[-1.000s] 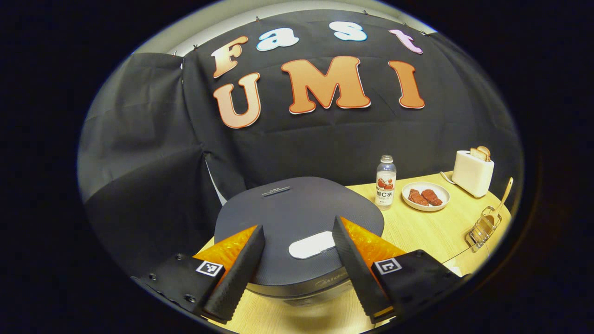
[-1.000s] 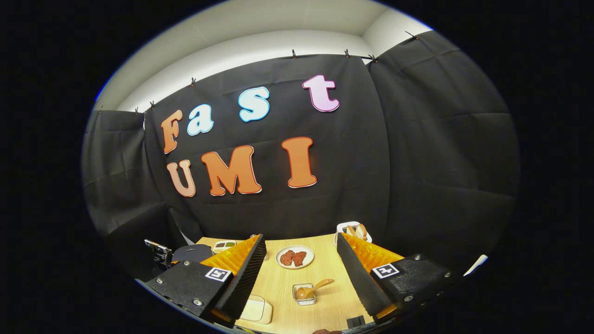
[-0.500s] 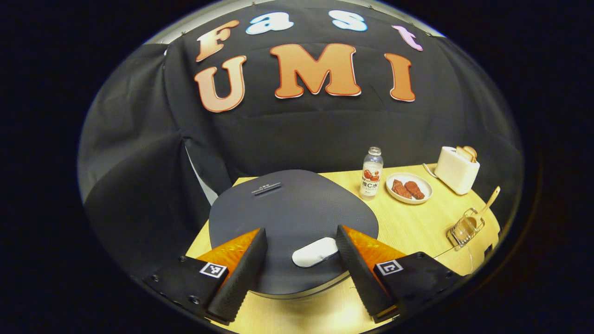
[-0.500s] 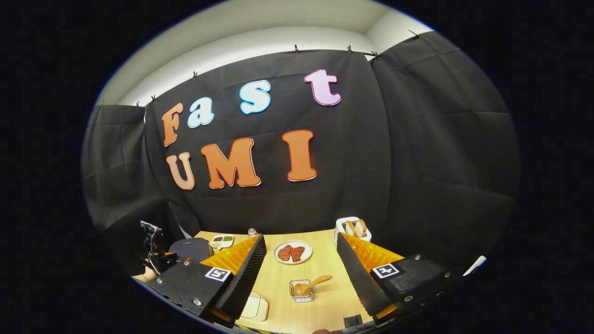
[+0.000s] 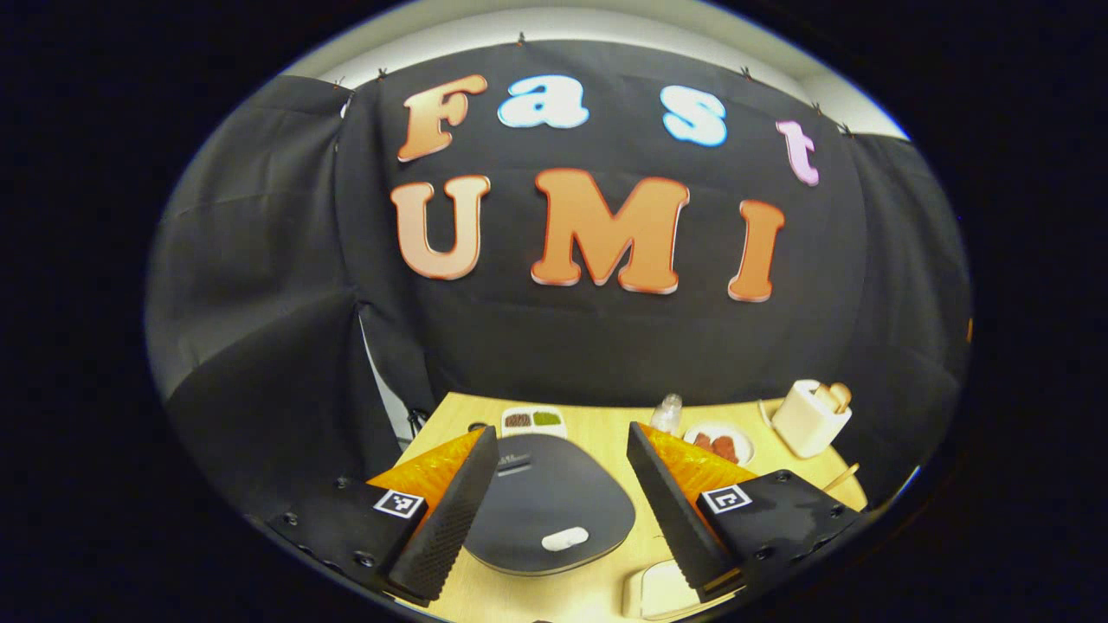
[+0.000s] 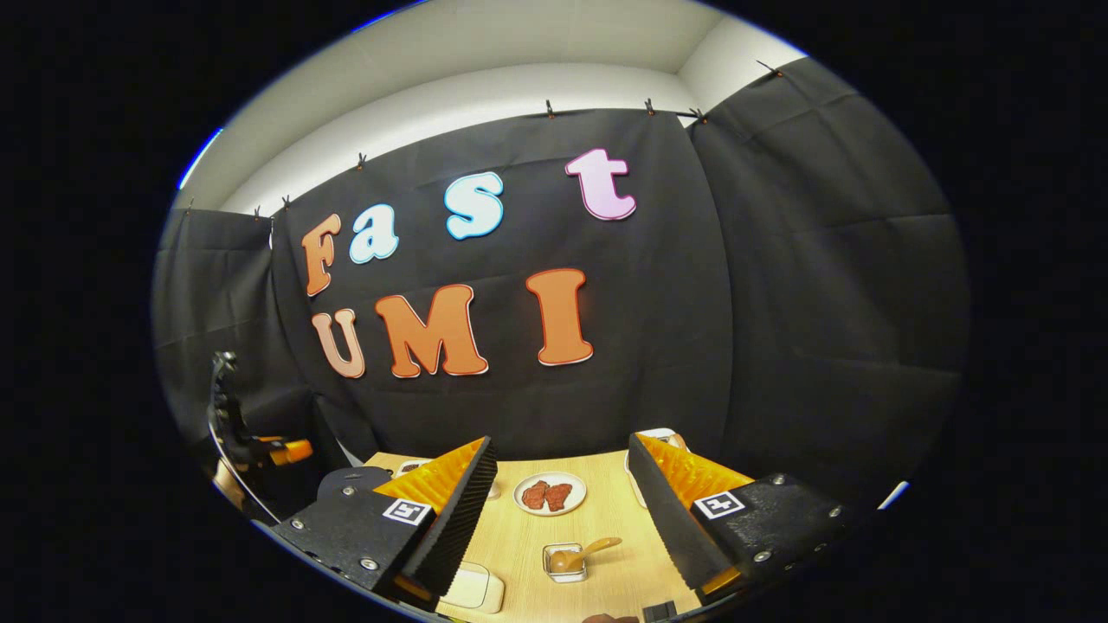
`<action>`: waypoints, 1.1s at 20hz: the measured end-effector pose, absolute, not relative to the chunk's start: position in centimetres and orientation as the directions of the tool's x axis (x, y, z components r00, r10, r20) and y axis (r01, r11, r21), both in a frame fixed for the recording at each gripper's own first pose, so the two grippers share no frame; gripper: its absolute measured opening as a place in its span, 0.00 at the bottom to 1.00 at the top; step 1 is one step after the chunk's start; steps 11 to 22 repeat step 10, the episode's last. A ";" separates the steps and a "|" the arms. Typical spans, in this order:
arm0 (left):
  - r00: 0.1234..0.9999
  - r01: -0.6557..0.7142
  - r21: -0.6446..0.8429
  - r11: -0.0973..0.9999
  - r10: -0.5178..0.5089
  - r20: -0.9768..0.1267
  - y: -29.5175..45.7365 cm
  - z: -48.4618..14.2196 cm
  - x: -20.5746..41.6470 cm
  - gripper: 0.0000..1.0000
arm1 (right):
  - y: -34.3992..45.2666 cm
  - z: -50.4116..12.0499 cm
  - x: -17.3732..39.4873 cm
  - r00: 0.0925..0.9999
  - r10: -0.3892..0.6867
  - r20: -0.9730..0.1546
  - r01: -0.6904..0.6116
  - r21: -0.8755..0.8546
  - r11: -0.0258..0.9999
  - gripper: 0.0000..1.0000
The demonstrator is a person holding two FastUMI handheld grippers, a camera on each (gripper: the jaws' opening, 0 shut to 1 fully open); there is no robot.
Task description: Close the left gripper, press the button to open the rice cooker; take a wooden spoon from the chopstick holder with the right hand, scoop a spoonful of rice and pour it into the rice cooker, then put the wooden spoon back into the chopstick holder.
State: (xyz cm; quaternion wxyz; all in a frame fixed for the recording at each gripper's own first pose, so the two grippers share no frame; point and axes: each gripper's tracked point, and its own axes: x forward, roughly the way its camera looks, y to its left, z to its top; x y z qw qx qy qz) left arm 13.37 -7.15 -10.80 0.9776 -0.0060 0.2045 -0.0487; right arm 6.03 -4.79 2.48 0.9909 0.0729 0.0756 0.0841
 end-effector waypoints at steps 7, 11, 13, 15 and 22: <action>0.981 0.051 -0.020 0.999 -0.054 -0.187 -1.7 3.7 8.8 0.96 | -5.4 4.2 6.6 0.986 0.138 -0.096 -0.130 0.084 0.988 0.95; 0.991 0.018 0.030 0.999 -0.014 -0.130 0.1 6.4 7.4 0.99 | -5.4 4.2 6.7 0.988 0.128 -0.089 -0.122 0.072 0.990 0.95; 0.991 0.018 0.030 0.999 -0.014 -0.130 0.1 6.4 7.4 0.99 | -5.4 4.2 6.7 0.988 0.128 -0.089 -0.122 0.072 0.990 0.95; 0.991 0.018 0.030 0.999 -0.014 -0.130 0.1 6.4 7.4 0.99 | -5.4 4.2 6.7 0.988 0.128 -0.089 -0.122 0.072 0.990 0.95; 0.991 0.018 0.030 0.999 -0.014 -0.130 0.1 6.4 7.4 0.99 | -5.4 4.2 6.7 0.988 0.128 -0.089 -0.122 0.072 0.990 0.95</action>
